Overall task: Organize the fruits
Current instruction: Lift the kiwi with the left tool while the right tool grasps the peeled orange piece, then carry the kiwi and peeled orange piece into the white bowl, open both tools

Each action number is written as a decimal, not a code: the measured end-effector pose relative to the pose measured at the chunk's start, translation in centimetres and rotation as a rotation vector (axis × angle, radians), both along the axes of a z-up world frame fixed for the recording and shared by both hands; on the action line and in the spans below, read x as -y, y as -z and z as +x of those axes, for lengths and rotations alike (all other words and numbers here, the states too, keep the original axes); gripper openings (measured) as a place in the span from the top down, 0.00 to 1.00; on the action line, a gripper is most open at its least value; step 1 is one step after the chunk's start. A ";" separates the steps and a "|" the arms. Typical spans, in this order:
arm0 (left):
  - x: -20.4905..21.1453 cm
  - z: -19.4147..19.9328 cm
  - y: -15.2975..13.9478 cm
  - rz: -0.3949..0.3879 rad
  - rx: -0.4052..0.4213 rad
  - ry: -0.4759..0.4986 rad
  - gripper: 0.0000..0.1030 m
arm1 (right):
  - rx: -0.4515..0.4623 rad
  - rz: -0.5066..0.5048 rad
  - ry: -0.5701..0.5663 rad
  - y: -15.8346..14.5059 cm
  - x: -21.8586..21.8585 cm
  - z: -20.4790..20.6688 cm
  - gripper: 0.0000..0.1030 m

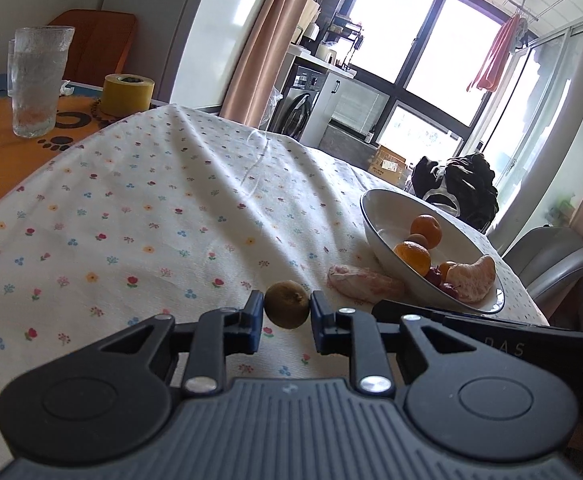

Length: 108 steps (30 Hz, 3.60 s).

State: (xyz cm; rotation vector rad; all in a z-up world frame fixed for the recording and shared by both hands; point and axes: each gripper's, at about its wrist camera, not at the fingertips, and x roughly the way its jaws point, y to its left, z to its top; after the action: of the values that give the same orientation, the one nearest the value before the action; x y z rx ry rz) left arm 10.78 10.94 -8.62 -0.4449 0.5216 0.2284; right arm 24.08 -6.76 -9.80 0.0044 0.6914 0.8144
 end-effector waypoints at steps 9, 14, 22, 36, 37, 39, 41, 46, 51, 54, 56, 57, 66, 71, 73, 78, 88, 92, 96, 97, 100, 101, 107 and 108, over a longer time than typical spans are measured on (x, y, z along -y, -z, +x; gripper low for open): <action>-1.6 -1.1 0.0 -0.033 0.018 -0.012 0.77 | 0.001 0.004 0.059 0.5 -1.9 0.4 0.18; -2.0 -1.4 0.1 -0.046 0.025 -0.018 0.77 | 0.014 0.001 0.101 0.6 -2.8 0.8 0.18; -2.5 -1.7 0.5 -0.068 0.026 -0.031 0.77 | 0.069 -0.055 0.133 0.8 -4.1 0.2 0.18; -3.4 -2.5 0.5 -0.079 0.035 -0.054 0.77 | 0.136 -0.122 0.014 0.5 -8.5 -0.8 0.19; -3.5 -2.6 0.5 -0.080 0.036 -0.056 0.77 | 0.132 -0.120 0.010 0.5 -8.7 -0.8 0.20; -3.7 -2.7 0.5 -0.079 0.037 -0.061 0.77 | 0.133 -0.118 0.004 0.5 -8.9 -0.8 0.23; -3.9 -2.8 0.5 -0.080 0.037 -0.068 0.77 | 0.138 -0.115 0.008 0.5 -8.9 -0.8 0.30; -4.3 -2.9 0.6 -0.086 0.038 -0.076 0.77 | 0.112 -0.094 0.055 0.2 -8.6 0.1 0.50; -4.2 -3.0 0.6 -0.083 0.039 -0.075 0.77 | 0.139 -0.117 0.080 0.3 -9.4 0.0 0.52; -4.6 -3.1 0.6 -0.080 0.042 -0.085 0.77 | 0.138 -0.100 0.097 0.3 -9.2 0.0 0.55; -4.8 -3.2 0.6 -0.081 0.041 -0.093 0.77 | 0.143 -0.090 0.110 0.1 -9.0 0.1 0.60; -5.0 -3.3 0.5 -0.081 0.043 -0.097 0.77 | 0.152 -0.086 0.119 -0.1 -8.8 0.1 0.61; -5.0 -3.6 0.3 -0.075 0.047 -0.109 0.77 | 0.185 -0.186 0.088 0.5 -10.2 -0.4 0.55; -5.6 -4.0 0.4 -0.085 0.052 -0.128 0.77 | 0.210 -0.212 0.076 0.6 -11.0 -0.6 0.56; -5.7 -4.4 0.3 -0.084 0.054 -0.131 0.77 | 0.217 -0.214 0.080 0.6 -10.9 -0.5 0.61; -6.1 -4.7 0.4 -0.090 0.051 -0.146 0.77 | 0.243 -0.224 0.047 0.5 -10.7 -1.2 0.68; -5.4 -4.4 0.0 -0.079 0.055 -0.136 0.77 | 0.239 -0.163 0.008 -0.8 -8.6 -2.3 0.79; -4.7 -4.1 -0.3 -0.069 0.059 -0.120 0.77 | 0.226 -0.129 -0.012 -1.0 -7.8 -2.8 0.81; -4.3 -3.8 -0.3 -0.062 0.051 -0.116 0.77 | 0.211 -0.093 -0.038 -1.5 -7.2 -3.2 0.83; -4.2 -3.7 -0.4 -0.060 0.050 -0.115 0.77 | 0.204 -0.084 -0.046 -1.5 -7.1 -3.3 0.83; -3.8 -3.4 -0.4 -0.052 0.045 -0.107 0.77 | 0.195 -0.066 -0.056 -1.6 -6.9 -3.4 0.83; -3.6 -3.3 -0.5 -0.050 0.044 -0.104 0.77 | 0.194 -0.058 -0.060 -1.7 -6.7 -3.6 0.83; -2.9 -2.8 -0.8 -0.036 0.040 -0.089 0.77 | 0.193 -0.010 -0.064 -2.6 -5.4 -3.8 0.84; -2.7 -2.6 -0.9 -0.033 0.040 -0.086 0.77 | 0.195 -0.004 -0.062 -2.8 -5.2 -3.8 0.84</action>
State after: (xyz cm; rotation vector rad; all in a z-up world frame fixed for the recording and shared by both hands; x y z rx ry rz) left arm 8.16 13.65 -7.69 -0.5034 0.4678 0.2937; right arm 20.27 -1.55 -6.98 -0.0993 0.5105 0.8599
